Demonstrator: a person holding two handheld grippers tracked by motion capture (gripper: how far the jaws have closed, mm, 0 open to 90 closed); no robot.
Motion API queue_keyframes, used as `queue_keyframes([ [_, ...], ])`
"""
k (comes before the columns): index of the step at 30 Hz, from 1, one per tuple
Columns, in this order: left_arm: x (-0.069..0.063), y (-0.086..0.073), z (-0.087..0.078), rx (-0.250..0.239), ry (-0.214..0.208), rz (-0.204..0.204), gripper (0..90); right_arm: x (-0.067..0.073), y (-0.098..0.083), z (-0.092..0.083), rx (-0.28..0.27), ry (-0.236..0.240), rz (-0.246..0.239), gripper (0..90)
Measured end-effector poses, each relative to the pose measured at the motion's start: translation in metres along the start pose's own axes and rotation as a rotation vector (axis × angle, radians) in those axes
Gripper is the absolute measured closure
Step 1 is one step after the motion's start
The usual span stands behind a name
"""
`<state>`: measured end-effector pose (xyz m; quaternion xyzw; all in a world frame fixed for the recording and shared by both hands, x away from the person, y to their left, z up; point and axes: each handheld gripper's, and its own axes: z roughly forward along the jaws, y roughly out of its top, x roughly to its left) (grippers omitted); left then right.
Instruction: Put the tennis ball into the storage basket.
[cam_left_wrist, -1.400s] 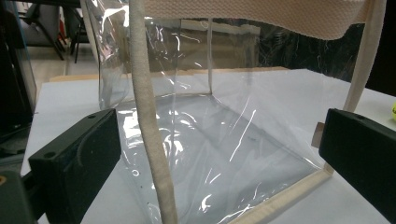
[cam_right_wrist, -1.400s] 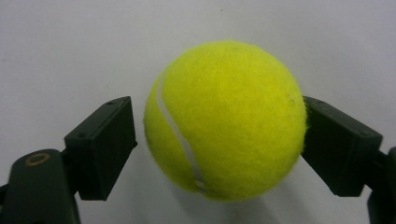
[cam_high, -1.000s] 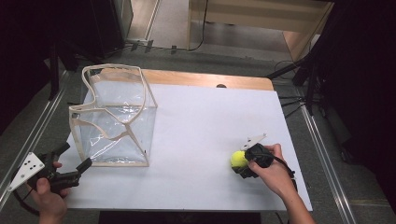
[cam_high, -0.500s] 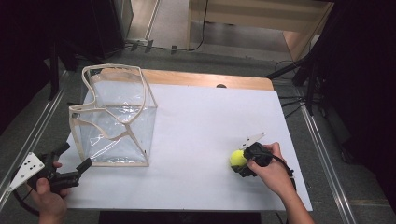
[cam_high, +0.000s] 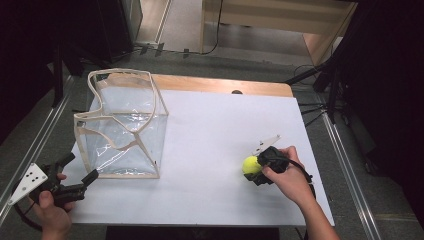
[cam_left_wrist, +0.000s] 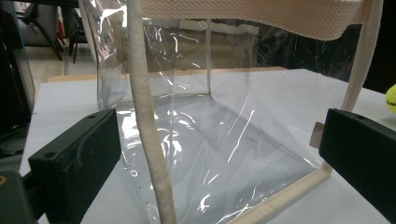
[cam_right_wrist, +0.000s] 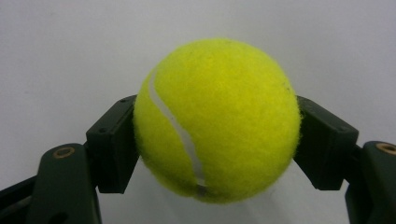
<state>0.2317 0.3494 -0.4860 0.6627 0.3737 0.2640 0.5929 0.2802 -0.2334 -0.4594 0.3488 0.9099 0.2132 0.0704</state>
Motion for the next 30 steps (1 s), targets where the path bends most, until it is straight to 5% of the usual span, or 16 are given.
queue_keyframes([
  [30,-0.001,0.000,0.001,0.004,-0.009,0.000,0.0,0.017,0.083,-0.023,-0.055,0.083,-0.146,23.4],
])
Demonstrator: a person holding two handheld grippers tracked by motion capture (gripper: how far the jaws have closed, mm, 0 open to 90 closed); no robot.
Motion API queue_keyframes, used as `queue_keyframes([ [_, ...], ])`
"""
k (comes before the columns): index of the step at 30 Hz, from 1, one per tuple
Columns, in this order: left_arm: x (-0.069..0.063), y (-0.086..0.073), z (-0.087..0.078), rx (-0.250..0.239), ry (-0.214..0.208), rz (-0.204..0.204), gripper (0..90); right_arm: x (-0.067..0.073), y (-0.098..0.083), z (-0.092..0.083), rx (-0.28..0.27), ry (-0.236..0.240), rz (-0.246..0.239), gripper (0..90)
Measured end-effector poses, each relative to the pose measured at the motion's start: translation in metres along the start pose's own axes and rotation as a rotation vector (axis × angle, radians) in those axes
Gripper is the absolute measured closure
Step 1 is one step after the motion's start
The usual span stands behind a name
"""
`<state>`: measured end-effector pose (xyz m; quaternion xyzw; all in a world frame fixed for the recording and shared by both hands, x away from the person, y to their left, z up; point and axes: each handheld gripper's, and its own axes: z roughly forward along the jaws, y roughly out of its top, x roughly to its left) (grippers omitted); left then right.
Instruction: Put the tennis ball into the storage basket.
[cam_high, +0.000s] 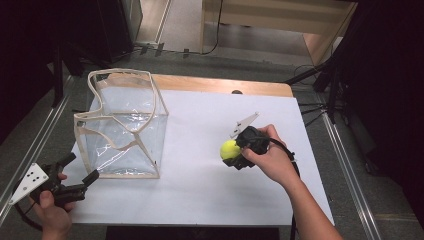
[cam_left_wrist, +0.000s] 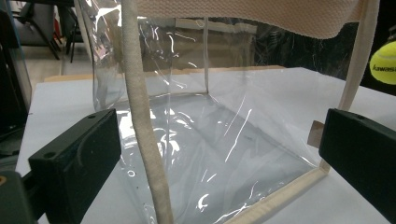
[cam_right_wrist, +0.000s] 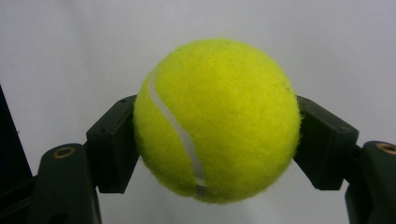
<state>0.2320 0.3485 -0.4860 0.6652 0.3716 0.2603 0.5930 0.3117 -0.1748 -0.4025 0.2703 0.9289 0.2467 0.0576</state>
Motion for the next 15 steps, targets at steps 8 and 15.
queue_keyframes([
  [8,0.000,0.000,0.001,0.003,0.000,0.001,0.0,0.002,0.021,-0.004,-0.002,0.011,-0.021,23.4],
  [15,0.000,0.000,0.001,0.006,-0.001,0.004,0.0,0.002,0.036,-0.005,-0.016,0.025,-0.034,23.4],
])
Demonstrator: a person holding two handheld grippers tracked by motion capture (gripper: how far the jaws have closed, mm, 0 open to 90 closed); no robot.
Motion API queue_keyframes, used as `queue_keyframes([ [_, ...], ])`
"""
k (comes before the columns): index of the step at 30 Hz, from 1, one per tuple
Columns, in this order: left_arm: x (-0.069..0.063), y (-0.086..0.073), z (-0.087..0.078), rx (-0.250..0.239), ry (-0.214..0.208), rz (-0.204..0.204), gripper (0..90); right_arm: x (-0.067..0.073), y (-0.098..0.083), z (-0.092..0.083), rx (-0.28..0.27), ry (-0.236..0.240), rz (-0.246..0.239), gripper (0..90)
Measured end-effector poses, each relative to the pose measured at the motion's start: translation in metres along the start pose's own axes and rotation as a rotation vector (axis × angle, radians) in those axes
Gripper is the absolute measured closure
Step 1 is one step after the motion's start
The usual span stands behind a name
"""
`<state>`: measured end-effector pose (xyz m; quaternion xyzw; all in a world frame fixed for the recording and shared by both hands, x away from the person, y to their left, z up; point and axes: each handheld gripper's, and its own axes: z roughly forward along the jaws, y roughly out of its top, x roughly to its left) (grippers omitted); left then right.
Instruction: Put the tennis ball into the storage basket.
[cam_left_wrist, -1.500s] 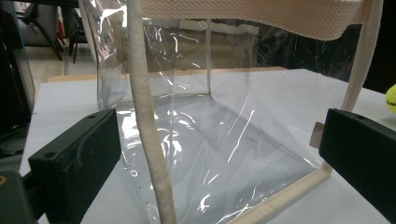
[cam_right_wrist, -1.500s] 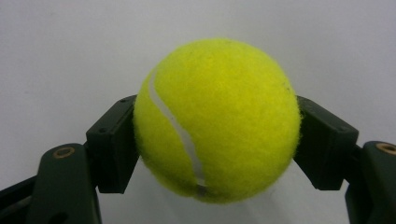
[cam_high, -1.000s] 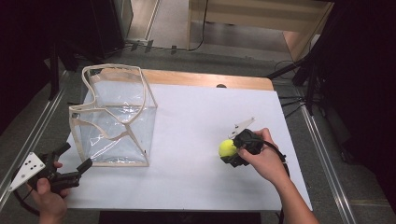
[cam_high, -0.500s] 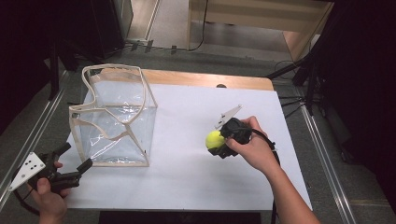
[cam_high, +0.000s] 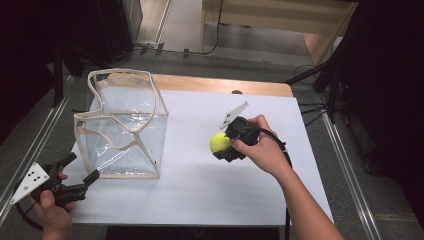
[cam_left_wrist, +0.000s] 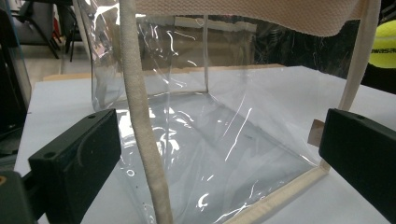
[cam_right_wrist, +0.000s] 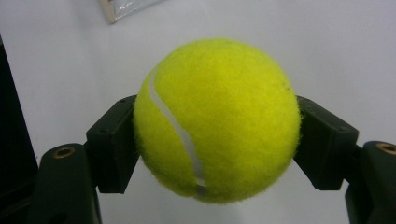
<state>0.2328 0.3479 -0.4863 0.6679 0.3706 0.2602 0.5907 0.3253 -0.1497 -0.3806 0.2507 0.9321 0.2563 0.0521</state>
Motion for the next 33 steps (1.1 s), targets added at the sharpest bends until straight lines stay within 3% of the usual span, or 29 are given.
queue_keyframes([
  [17,0.000,0.000,0.000,-0.002,-0.001,-0.003,0.0,0.003,0.023,-0.004,-0.004,0.012,-0.010,23.4],
  [33,0.000,0.000,0.000,-0.006,-0.006,-0.009,0.0,0.017,0.073,-0.009,-0.018,0.023,-0.088,23.4],
])
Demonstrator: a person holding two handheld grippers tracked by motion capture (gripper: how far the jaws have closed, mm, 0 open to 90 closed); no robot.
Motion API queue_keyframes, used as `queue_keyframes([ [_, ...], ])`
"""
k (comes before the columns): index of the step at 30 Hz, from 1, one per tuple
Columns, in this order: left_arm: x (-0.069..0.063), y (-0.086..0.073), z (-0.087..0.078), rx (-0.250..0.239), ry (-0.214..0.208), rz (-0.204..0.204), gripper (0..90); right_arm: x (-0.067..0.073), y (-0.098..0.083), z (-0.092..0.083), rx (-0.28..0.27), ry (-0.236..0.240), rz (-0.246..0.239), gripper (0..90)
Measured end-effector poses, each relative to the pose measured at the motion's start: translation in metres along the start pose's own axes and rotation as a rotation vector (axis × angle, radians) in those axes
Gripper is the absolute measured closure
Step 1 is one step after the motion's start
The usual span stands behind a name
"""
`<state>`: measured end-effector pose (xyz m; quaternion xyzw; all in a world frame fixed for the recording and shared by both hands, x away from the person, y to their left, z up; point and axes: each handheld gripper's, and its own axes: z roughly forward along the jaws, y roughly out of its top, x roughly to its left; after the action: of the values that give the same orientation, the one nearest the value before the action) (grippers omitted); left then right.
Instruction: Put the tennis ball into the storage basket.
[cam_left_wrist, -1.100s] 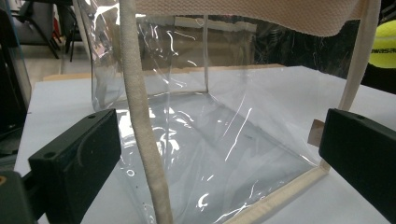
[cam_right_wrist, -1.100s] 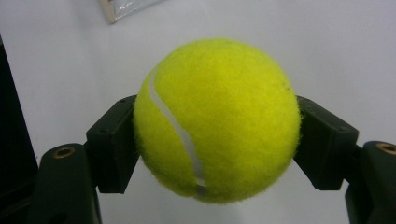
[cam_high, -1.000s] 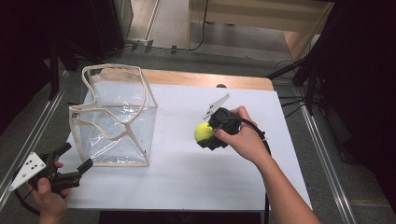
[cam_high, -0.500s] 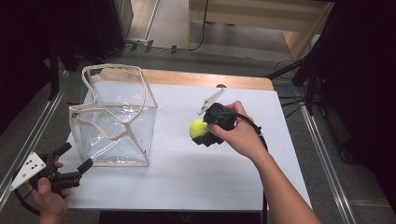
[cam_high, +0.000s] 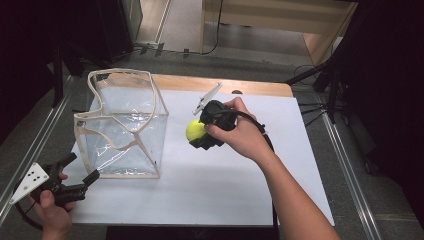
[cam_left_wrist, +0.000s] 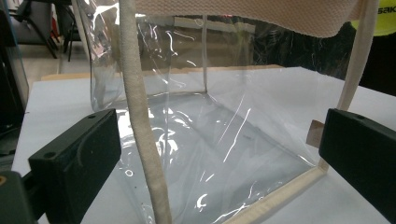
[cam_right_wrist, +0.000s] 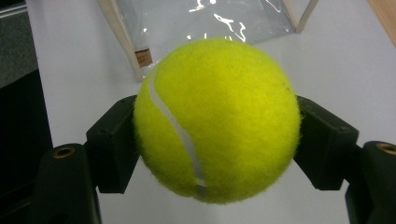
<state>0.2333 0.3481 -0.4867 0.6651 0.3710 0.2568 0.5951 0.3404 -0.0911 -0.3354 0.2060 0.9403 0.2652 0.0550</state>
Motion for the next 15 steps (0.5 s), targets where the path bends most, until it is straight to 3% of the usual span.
queue_keyframes([
  [15,0.000,0.000,0.000,0.000,-0.002,-0.001,0.0,0.006,0.032,0.002,-0.013,0.029,-0.048,23.4],
])
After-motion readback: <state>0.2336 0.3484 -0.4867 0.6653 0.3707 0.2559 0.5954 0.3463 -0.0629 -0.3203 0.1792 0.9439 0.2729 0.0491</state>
